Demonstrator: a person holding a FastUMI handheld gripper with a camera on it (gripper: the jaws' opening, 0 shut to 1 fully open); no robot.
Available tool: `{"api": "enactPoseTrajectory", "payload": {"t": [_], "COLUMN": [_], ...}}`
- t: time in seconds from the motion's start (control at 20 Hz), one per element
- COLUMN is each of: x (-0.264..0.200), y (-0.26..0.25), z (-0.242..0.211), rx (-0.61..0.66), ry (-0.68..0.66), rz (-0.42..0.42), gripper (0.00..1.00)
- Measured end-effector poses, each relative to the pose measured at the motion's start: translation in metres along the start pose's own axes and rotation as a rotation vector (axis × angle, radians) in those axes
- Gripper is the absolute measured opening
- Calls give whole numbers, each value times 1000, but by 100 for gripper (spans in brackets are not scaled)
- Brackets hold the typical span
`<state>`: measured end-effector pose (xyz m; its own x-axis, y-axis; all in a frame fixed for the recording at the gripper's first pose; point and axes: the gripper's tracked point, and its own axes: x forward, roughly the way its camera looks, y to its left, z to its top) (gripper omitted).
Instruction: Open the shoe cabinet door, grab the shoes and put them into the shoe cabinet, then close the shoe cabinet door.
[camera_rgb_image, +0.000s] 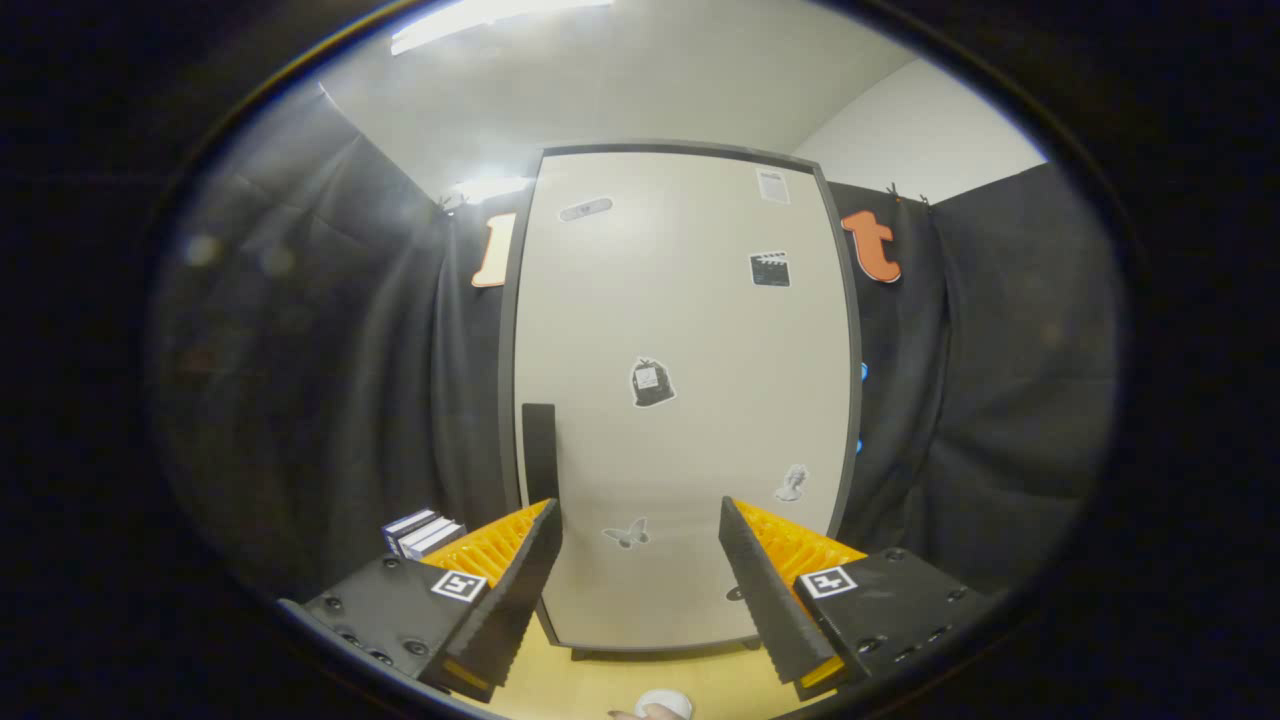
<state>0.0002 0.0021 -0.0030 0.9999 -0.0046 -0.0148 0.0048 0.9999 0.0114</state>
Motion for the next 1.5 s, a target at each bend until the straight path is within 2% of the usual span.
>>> {"api": "enactPoseTrajectory", "payload": {"t": [0.25,0.6,0.9,1.2,1.5], "x": [12,54,108,138,140], "y": [13,66,82,88,99], "z": [-1,-13,-29,-29,-31], "rx": [12,2,59,67,34], "ry": [19,55,78,39,43], "rz": [19,60,20,-19,-2], "gripper": [97,97,97,90,54]}}
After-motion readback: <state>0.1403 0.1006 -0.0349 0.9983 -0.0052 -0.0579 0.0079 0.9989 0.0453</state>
